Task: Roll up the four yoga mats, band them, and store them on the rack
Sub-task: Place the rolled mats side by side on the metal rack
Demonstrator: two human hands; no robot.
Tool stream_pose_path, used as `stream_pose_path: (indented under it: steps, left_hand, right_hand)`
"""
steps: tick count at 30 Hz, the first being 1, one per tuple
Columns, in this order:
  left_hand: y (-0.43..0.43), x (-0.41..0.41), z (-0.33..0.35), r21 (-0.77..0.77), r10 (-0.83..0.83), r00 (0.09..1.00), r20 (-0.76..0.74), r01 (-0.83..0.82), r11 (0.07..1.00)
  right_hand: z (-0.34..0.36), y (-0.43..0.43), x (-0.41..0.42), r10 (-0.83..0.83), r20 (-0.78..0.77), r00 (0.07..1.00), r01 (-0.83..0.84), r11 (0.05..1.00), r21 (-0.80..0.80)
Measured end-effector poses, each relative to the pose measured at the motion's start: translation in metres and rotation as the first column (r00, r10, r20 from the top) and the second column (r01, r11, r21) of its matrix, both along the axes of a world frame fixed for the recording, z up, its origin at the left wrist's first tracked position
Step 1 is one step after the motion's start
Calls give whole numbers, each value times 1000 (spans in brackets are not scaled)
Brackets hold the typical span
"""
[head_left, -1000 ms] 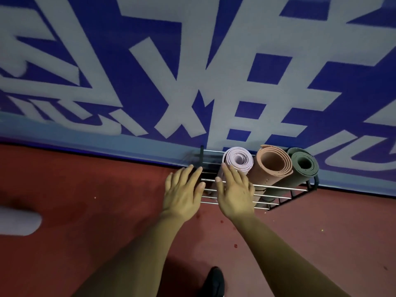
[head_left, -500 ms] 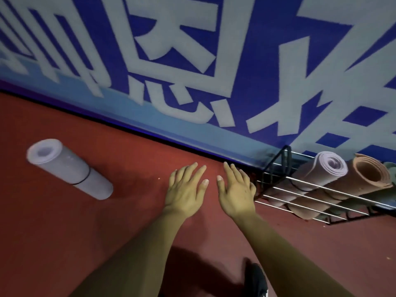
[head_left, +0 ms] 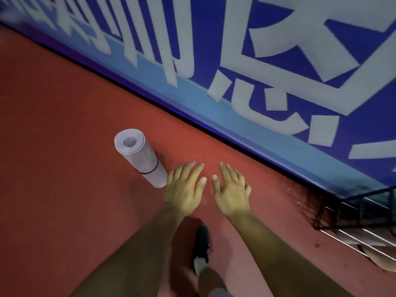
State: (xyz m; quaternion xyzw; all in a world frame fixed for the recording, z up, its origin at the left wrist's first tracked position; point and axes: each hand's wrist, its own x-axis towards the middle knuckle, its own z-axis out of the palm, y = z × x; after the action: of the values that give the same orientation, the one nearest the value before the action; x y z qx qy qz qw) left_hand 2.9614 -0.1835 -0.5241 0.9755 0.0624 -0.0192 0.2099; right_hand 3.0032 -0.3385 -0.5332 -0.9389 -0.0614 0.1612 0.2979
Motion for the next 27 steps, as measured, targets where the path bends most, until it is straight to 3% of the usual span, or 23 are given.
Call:
stream_pose_path:
  steps: [9, 15, 22, 27]
  left_hand:
    - [119, 84, -38, -6, 38, 998, 52, -37, 999]
    - [180, 125, -59, -4, -14, 997, -78, 13, 1000]
    - [296, 156, -85, 15, -68, 994, -81, 69, 998]
    - [393, 170, -129, 53, -151, 989, 3, 150, 987]
  right_hand:
    - [-44, 120, 92, 28, -85, 996, -30, 999, -25]
    - [-63, 180, 121, 25, -127, 992, -31, 998, -51]
    - [-99, 279, 124, -60, -224, 973, 52, 998, -38]
    - [-131, 362, 110, -152, -333, 931, 206, 969, 134]
